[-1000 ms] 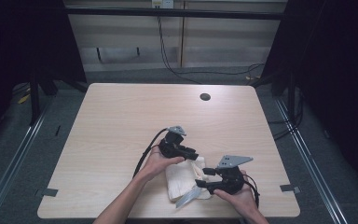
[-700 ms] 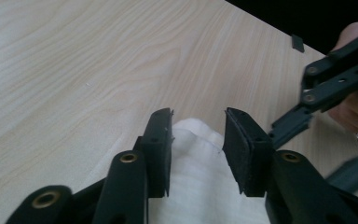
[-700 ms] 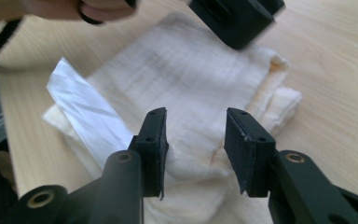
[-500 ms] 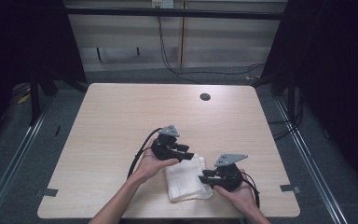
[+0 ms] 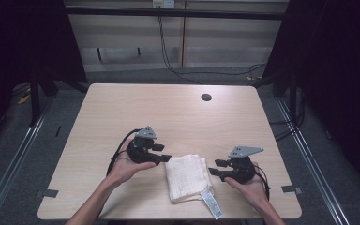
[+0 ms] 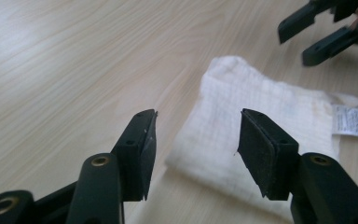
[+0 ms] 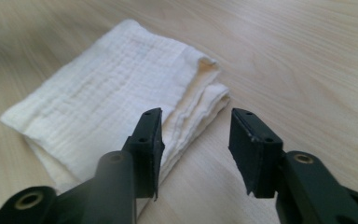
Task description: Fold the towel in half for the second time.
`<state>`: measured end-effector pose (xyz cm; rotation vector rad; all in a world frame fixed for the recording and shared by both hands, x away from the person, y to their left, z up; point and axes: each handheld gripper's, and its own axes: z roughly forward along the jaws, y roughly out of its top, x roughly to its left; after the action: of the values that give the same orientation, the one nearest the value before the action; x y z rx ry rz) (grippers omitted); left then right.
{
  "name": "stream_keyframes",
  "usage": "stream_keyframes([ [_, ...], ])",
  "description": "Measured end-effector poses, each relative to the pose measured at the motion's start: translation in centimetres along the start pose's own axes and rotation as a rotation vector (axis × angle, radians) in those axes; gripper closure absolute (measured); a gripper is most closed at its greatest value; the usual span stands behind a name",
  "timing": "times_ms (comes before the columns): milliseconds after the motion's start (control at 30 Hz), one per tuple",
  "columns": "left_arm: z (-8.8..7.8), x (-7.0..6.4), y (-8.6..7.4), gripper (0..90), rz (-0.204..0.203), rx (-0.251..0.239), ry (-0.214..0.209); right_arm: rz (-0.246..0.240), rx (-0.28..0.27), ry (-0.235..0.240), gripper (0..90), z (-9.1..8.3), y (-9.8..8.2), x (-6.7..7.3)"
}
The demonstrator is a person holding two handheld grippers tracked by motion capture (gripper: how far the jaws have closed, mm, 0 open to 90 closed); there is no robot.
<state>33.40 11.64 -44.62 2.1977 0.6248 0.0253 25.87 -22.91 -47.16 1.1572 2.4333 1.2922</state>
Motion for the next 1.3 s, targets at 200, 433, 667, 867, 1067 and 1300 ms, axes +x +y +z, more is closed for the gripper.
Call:
stream_keyframes([
  [200,-1.8,0.1,-1.8,34.2,-0.014,0.007,0.025,0.039,-0.055,-0.030,41.6,-1.3,0.3,-0.8],
  [433,-4.3,0.3,-4.4,27.6,-0.033,-0.034,0.054,0.068,-0.096,-0.080,38.0,-3.7,-0.3,-1.4],
  [667,-6.5,0.3,-7.1,24.9,-0.088,-0.023,0.089,0.094,-0.135,-0.123,36.1,-5.9,-1.4,-1.7],
  [867,-7.5,0.6,-8.9,25.6,-0.137,-0.031,0.149,0.114,-0.145,-0.158,34.6,-6.2,-2.3,-1.9],
  [1067,-9.0,0.3,-10.5,27.1,-0.170,-0.058,0.201,0.129,-0.140,-0.195,33.0,-6.5,-3.6,-2.4],
  [1300,-10.4,0.4,-12.0,28.9,-0.189,-0.100,0.251,0.153,-0.181,-0.227,32.8,-7.6,-4.0,-2.8],
])
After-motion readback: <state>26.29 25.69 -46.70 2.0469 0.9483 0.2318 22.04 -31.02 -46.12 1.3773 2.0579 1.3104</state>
